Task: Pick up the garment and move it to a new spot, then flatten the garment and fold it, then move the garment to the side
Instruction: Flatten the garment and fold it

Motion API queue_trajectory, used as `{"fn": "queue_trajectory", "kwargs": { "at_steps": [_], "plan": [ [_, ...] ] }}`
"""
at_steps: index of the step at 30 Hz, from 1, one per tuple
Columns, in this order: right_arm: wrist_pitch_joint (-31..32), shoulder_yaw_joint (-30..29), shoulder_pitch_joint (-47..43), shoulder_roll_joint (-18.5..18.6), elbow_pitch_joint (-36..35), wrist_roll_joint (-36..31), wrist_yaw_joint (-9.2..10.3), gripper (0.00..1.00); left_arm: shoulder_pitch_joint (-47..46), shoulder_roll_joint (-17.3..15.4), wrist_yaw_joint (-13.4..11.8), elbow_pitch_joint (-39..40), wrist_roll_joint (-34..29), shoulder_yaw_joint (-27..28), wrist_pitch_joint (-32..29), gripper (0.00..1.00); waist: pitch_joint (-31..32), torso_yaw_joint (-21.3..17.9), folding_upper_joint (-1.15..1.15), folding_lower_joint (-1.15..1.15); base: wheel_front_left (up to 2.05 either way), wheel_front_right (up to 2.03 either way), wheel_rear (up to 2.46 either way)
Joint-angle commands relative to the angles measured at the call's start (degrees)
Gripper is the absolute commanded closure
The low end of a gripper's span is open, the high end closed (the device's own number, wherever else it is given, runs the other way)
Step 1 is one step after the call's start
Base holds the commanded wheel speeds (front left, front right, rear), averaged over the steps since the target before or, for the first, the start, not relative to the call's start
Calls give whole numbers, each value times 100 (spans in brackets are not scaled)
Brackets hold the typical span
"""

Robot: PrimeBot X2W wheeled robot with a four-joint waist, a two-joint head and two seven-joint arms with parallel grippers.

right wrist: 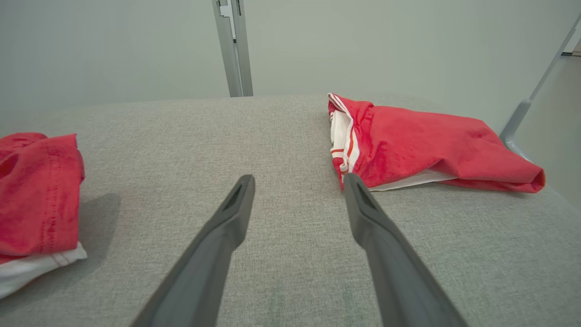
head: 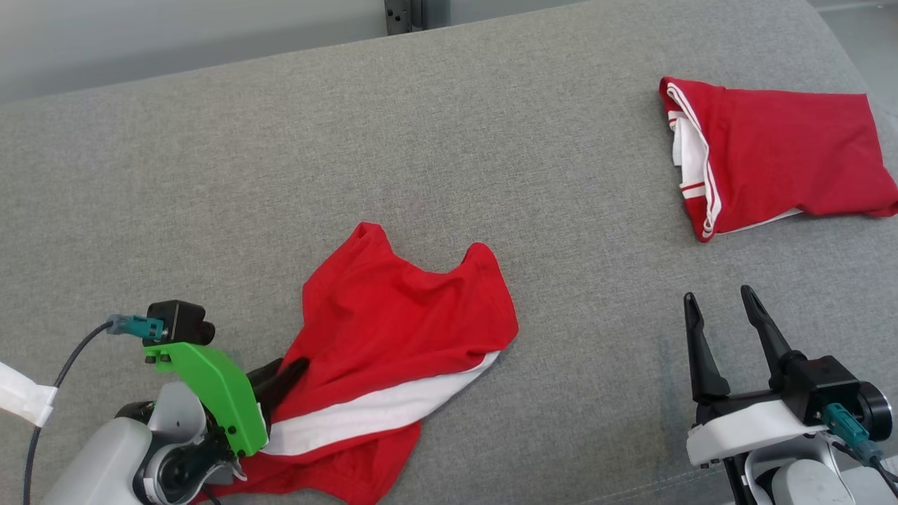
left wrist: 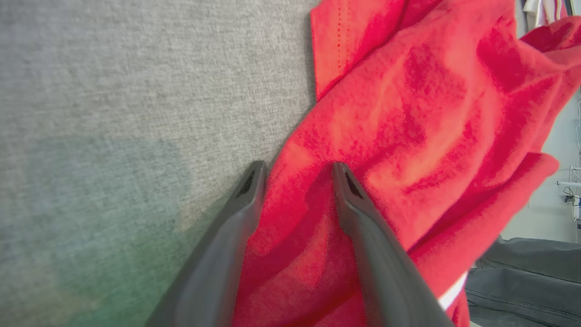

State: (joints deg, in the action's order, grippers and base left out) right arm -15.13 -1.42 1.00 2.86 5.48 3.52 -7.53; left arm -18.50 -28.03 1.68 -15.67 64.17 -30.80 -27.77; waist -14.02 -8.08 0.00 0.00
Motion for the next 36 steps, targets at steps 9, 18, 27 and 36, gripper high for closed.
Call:
{"fn": "queue_trajectory", "kwargs": {
  "at_steps": [9, 18, 27, 36],
  "plan": [
    [-1, -22, -109, 9, 19, -24, 8, 0, -349, 185, -230, 742, -1137, -57, 1329, 100, 338, 335, 0, 0, 0, 0, 0],
    [-2, 48, -77, 9, 14, -71, 8, 0, -870, 217, -1170, 1514, -2481, -20, 2162, 100, 361, 295, 0, 0, 0, 0, 0],
    [-1, 26, -192, 7, 25, -64, 8, 0, -547, 191, -1962, 1784, -3107, -40, 2411, 100, 344, -73, 0, 0, 0, 0, 0],
    [-1, 19, -55, 9, -2, -72, 8, 0, -919, 472, -1683, 236, -2938, -71, 2671, 100, 52, -214, 0, 0, 0, 0, 0]
  ]
}}
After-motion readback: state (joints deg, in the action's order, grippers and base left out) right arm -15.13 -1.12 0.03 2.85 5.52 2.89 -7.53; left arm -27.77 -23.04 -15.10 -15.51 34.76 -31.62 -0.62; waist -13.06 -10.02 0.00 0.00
